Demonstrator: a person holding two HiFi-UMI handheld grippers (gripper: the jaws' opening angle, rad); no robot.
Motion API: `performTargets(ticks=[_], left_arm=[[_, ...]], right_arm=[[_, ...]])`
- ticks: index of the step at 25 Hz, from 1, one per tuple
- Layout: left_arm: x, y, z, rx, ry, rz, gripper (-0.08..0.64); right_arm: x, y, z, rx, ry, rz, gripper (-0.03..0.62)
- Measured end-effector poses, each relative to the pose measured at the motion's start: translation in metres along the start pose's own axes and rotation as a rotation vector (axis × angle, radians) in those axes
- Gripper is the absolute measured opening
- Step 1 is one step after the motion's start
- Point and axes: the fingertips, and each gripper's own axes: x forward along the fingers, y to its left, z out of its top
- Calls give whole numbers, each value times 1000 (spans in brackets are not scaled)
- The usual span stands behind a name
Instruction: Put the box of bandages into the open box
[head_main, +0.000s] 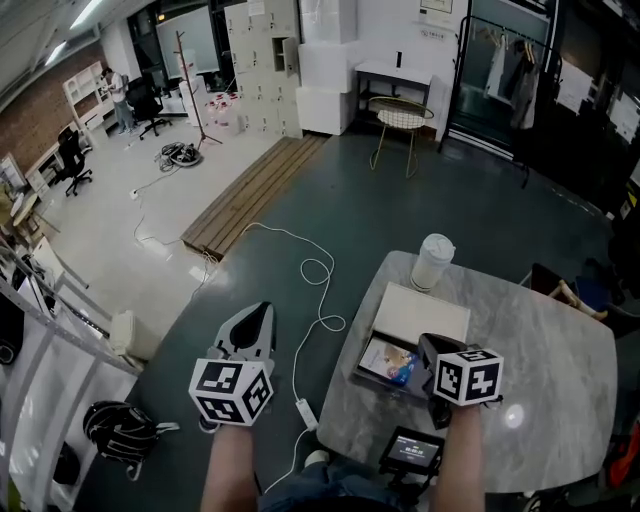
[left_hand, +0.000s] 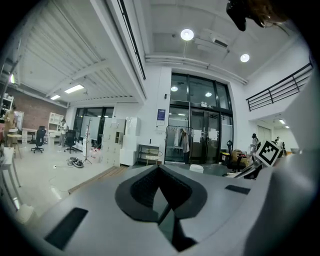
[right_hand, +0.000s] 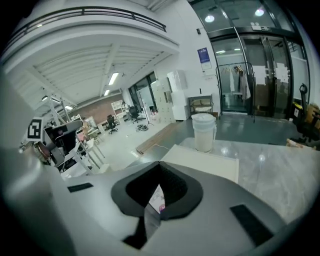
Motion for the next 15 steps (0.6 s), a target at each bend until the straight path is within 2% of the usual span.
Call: performTargets(ticks=[5, 15], left_arm=[[2, 3, 31, 15, -73, -2, 11], [5, 1, 86, 41, -213, -38, 11]], right_arm=[[-16, 13, 45, -88, -136, 1, 25], [-67, 34, 120, -252, -453, -68, 25]])
